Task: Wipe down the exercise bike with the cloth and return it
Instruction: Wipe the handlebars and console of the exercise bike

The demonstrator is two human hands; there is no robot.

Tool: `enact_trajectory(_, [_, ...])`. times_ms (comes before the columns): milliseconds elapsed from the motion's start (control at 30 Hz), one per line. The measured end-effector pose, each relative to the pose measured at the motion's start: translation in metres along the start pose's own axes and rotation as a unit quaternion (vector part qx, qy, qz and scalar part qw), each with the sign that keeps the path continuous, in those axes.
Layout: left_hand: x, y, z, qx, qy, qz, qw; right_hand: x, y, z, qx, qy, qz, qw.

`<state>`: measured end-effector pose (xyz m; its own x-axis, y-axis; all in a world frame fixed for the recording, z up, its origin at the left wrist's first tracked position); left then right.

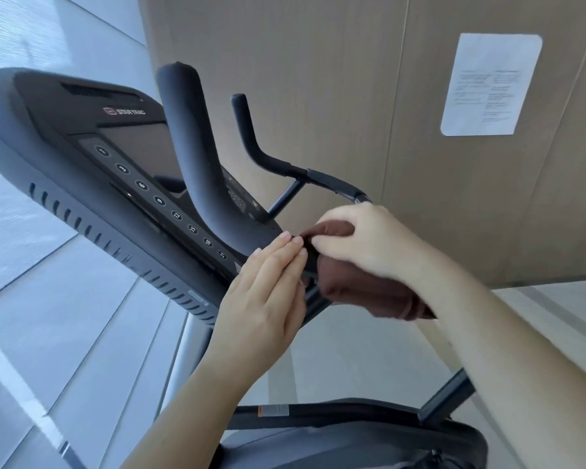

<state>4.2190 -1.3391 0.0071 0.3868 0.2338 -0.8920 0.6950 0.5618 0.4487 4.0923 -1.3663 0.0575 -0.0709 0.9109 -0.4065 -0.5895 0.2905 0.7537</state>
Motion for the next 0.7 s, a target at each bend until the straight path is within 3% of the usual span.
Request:
enact_trajectory(33, [-0.001, 0.001, -0.001, -0.004, 0.0, 0.004, 1.0, -0.008, -0.001, -0.001, -0.004, -0.019, 0.044, 0.999])
enact_trajectory(100, [-0.001, 0.003, -0.002, -0.021, -0.011, 0.015, 1.0, -0.013, -0.004, -0.003, 0.016, -0.018, 0.057, 0.998])
enact_trajectory(167, [-0.002, 0.008, -0.003, -0.047, -0.034, 0.023, 0.998, 0.003, -0.005, 0.003, 0.073, 0.024, -0.03, 0.997])
enact_trajectory(267, [-0.004, 0.024, 0.003, -0.08, -0.074, 0.022, 0.994, 0.039, -0.007, 0.02, 0.17, 0.117, -0.181, 0.962])
enact_trajectory(367, [-0.012, 0.044, 0.021, -0.126, -0.118, 0.012, 0.985, 0.028, 0.008, 0.018, 0.045, 0.084, -0.185, 0.978])
enact_trajectory(500, [-0.028, 0.065, 0.057, -0.19, -0.126, 0.003, 0.974, -0.006, 0.017, 0.03, -0.1, 0.063, -0.262, 0.958])
enact_trajectory(567, [-0.035, 0.068, 0.071, -0.214, -0.131, 0.014, 0.968, -0.027, -0.006, 0.039, -0.114, 0.035, -0.19, 0.975])
enact_trajectory(633, [-0.04, 0.068, 0.08, -0.23, -0.147, 0.027, 0.962, -0.04, -0.032, 0.041, -0.088, 0.017, -0.044, 0.995])
enact_trajectory(700, [-0.043, 0.069, 0.087, -0.233, -0.161, 0.027, 0.959, -0.04, -0.041, 0.036, -0.101, 0.029, 0.057, 0.993])
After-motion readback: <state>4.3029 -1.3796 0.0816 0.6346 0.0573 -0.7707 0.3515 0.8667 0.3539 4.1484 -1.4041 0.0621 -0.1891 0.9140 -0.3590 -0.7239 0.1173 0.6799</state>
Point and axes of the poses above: each hand's wrist, its own x-axis away from the middle knuckle, its own y-axis out of the back of the hand, z = x × y, the point moved 7 cm from there along -x, towards the middle knuckle, and after that the axes turned 1 degree about -z, right-handed, at the moved point
